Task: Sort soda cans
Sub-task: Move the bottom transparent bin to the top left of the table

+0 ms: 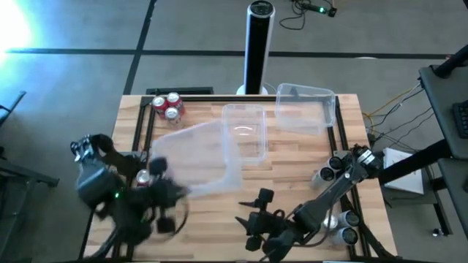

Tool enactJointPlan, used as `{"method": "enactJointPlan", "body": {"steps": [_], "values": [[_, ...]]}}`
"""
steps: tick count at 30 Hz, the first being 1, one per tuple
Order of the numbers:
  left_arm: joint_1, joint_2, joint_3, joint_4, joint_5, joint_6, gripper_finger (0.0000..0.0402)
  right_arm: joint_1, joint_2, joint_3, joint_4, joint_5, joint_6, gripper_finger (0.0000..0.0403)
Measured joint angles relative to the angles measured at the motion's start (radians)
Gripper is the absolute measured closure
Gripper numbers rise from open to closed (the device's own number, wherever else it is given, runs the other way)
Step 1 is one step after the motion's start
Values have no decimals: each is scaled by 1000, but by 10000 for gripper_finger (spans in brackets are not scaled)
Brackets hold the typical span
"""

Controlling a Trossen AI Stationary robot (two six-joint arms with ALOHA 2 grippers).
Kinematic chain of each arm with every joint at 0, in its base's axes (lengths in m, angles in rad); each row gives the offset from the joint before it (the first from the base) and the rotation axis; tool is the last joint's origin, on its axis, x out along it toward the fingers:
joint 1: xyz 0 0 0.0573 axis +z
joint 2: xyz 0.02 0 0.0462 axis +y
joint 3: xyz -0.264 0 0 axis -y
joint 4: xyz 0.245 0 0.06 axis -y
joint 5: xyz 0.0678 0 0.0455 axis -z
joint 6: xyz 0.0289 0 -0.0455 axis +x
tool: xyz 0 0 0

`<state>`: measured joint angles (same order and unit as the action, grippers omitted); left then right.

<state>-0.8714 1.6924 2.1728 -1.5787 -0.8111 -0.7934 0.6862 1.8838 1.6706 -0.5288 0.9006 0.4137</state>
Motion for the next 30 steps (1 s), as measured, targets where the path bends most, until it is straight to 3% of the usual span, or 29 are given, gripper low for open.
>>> {"method": "enactJointPlan", "body": {"steps": [5,9,17,22,30], "values": [[143,-82,-42,6,100,66,398,12,-2,2,-187,55,124,184],[289,-157,-87,4,96,12,397,31,-9,2,-275,57,171,184],[564,-274,-206,6,216,-113,398,47,-76,4,-449,60,337,184],[694,-259,-272,7,294,-122,397,52,-144,5,-619,72,454,184],[812,-176,-307,11,365,-222,397,78,-169,4,-644,69,476,184]]}}
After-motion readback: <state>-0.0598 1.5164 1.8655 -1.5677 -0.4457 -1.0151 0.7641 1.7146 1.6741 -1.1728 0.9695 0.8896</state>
